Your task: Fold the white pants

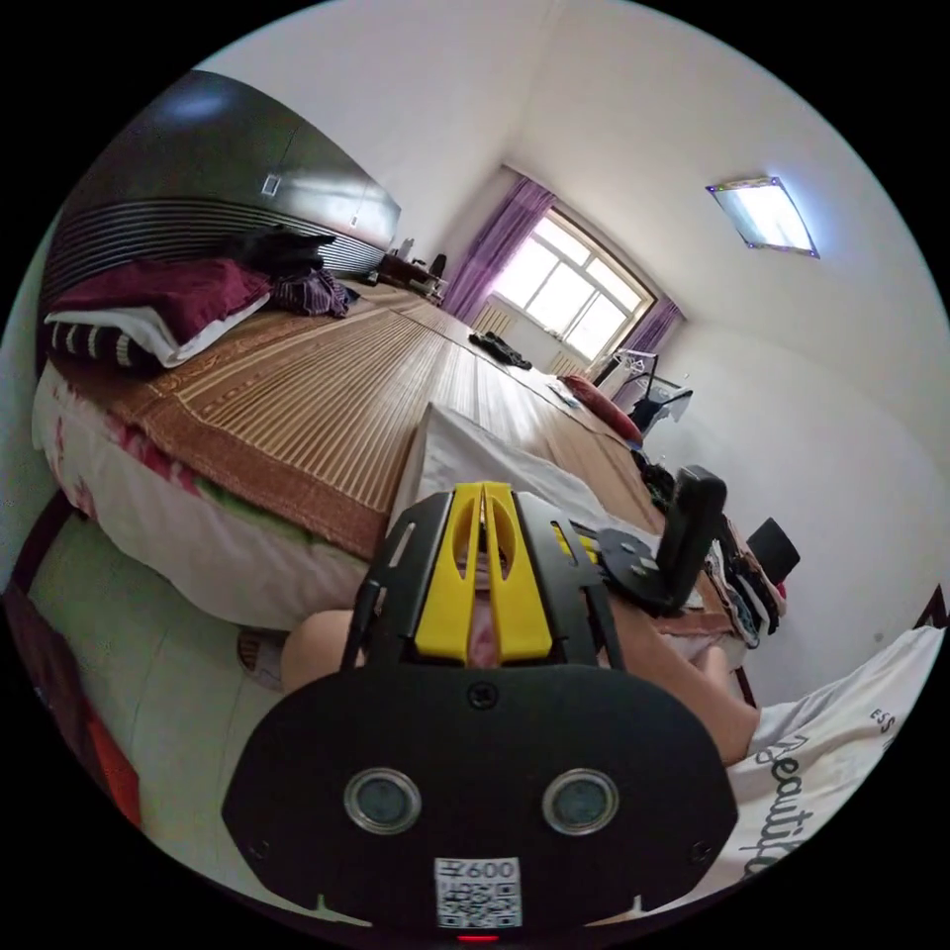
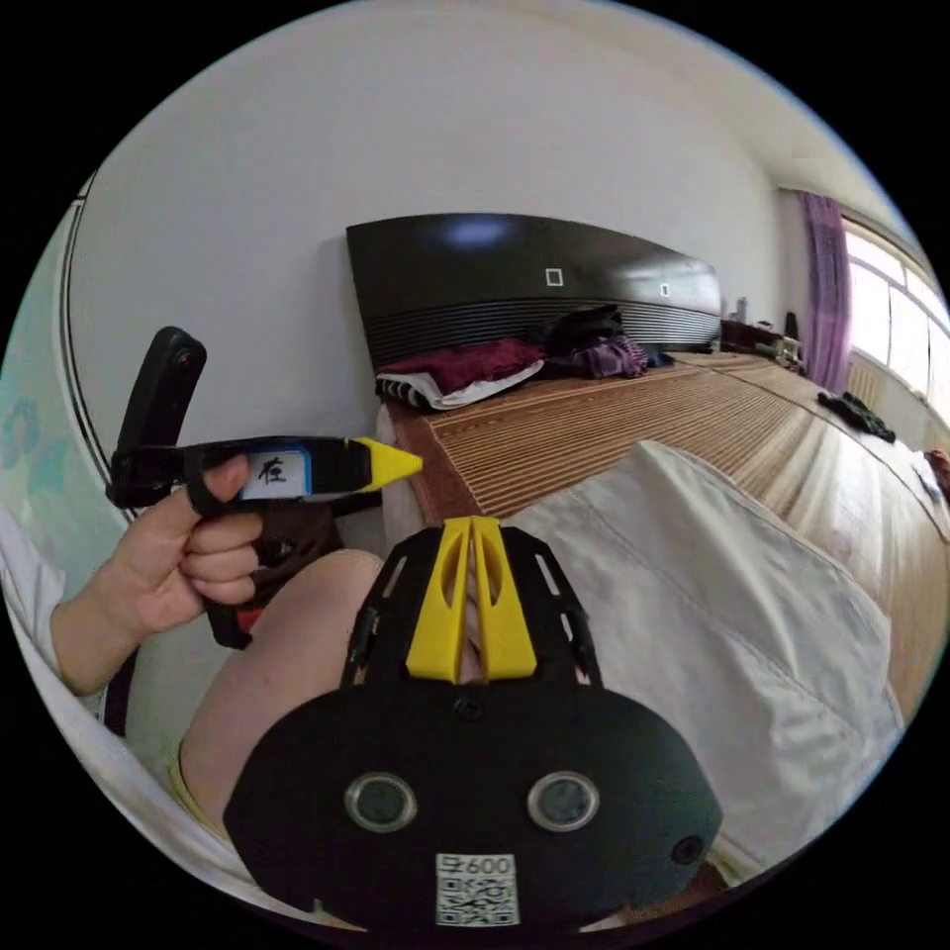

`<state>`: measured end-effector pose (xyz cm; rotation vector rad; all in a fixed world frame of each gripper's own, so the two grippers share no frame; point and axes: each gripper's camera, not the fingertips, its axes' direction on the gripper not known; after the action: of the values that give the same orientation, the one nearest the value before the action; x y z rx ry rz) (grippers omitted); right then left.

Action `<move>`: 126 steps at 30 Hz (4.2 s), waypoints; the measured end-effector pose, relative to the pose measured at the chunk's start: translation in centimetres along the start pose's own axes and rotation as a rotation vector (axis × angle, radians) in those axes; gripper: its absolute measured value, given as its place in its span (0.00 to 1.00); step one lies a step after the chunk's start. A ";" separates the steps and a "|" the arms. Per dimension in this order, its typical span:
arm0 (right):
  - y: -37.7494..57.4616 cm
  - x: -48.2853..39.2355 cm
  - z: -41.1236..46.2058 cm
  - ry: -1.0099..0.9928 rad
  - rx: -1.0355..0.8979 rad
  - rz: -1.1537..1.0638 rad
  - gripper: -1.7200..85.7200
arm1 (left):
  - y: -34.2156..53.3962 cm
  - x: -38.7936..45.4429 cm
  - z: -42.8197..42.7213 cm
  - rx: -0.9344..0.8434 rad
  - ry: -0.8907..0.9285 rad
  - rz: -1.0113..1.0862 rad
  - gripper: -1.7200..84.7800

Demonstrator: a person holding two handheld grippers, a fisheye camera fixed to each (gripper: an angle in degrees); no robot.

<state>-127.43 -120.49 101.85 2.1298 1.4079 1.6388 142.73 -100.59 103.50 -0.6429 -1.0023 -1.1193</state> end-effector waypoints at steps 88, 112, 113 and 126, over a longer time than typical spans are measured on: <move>-1.7 24.2 -21.6 0.360 -0.026 0.371 0.01 | 1.0 41.6 47.7 -0.712 0.246 0.801 0.03; -1.7 22.2 -23.3 0.333 -0.013 0.389 0.01 | -7.1 37.2 54.2 -0.858 0.325 0.736 0.03; -1.7 22.1 -23.3 0.332 -0.013 0.389 0.01 | -7.6 36.7 54.3 -0.856 0.327 0.725 0.03; -1.5 20.2 -22.8 0.333 -0.013 0.389 0.01 | -11.0 31.7 54.0 -0.789 0.251 0.659 0.03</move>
<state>-146.93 -114.99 124.66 2.3160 1.0884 2.2227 118.02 -72.54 154.89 -1.3089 -0.0584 -0.9346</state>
